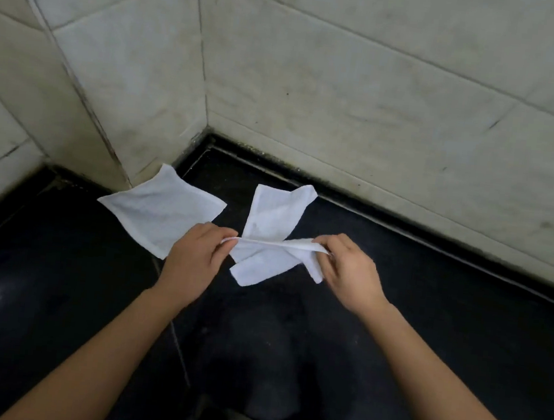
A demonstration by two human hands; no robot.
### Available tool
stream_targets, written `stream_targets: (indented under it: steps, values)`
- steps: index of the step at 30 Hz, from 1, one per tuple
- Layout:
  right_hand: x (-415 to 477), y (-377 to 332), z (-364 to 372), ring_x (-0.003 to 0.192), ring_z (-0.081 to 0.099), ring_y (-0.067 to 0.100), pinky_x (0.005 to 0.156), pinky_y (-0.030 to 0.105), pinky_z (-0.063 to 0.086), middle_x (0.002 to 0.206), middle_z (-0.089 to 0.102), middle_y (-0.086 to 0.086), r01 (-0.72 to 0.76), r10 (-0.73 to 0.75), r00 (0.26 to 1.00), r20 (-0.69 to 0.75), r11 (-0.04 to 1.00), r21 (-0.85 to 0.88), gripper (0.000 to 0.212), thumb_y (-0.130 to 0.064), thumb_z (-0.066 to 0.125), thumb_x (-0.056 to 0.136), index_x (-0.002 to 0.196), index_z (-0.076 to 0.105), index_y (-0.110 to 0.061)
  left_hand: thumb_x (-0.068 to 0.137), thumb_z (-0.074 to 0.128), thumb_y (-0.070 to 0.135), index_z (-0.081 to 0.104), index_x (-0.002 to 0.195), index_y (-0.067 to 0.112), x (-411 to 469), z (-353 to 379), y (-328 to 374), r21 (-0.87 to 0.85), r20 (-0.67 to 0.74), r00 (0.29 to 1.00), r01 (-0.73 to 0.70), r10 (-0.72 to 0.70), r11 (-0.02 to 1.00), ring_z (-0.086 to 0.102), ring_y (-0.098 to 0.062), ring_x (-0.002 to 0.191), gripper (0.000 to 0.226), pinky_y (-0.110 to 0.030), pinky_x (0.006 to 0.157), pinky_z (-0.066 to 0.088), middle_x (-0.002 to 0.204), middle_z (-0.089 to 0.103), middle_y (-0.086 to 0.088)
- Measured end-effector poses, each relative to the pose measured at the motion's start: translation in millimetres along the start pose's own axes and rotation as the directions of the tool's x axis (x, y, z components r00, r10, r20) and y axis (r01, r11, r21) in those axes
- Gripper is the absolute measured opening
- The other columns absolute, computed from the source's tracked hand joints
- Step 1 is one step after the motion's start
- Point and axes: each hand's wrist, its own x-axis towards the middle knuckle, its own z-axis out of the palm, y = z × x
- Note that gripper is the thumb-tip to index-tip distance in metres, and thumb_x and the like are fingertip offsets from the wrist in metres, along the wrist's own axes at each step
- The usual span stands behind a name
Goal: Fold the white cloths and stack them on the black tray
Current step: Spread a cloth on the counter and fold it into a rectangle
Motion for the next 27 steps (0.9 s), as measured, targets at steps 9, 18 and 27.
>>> stream_targets:
  steps: [9,18,27]
  values:
    - [-107,71,-85,0.090,0.061,0.004,0.081,0.029,0.051,0.099,0.063,-0.017,-0.128,0.144,0.986,-0.084,0.978,0.167,0.018,-0.029,0.059,0.098,0.114,0.067,-0.033,0.086,0.075,0.019,0.074,0.100,0.013,13,23,103,-0.061,0.165,0.955,-0.240,0.247,0.969,0.054,-0.001,0.072,0.016,-0.005,0.073,0.039,0.086,0.065,0.009]
    - [-157,113,-117,0.085,0.068,0.009,0.081,0.038,0.055,0.090,0.074,-0.014,-0.354,0.414,0.908,-0.062,0.838,0.415,0.006,-0.034,0.069,0.092,0.092,0.074,-0.038,0.086,0.075,0.018,0.073,0.087,0.023,32,48,155,-0.074,0.386,0.913,-0.112,0.132,0.991,0.059,-0.004,0.074,0.005,-0.011,0.067,0.039,0.083,0.063,0.010]
    - [-124,128,-148,0.089,0.061,0.010,0.081,0.034,0.053,0.101,0.065,-0.009,-0.380,0.441,0.829,-0.344,0.896,0.232,0.014,-0.034,0.064,0.095,0.105,0.073,-0.030,0.091,0.067,0.026,0.063,0.086,0.024,78,71,188,-0.370,0.341,0.938,0.198,-0.065,0.908,0.066,-0.017,0.084,0.006,-0.037,0.076,0.053,0.089,0.071,0.003]
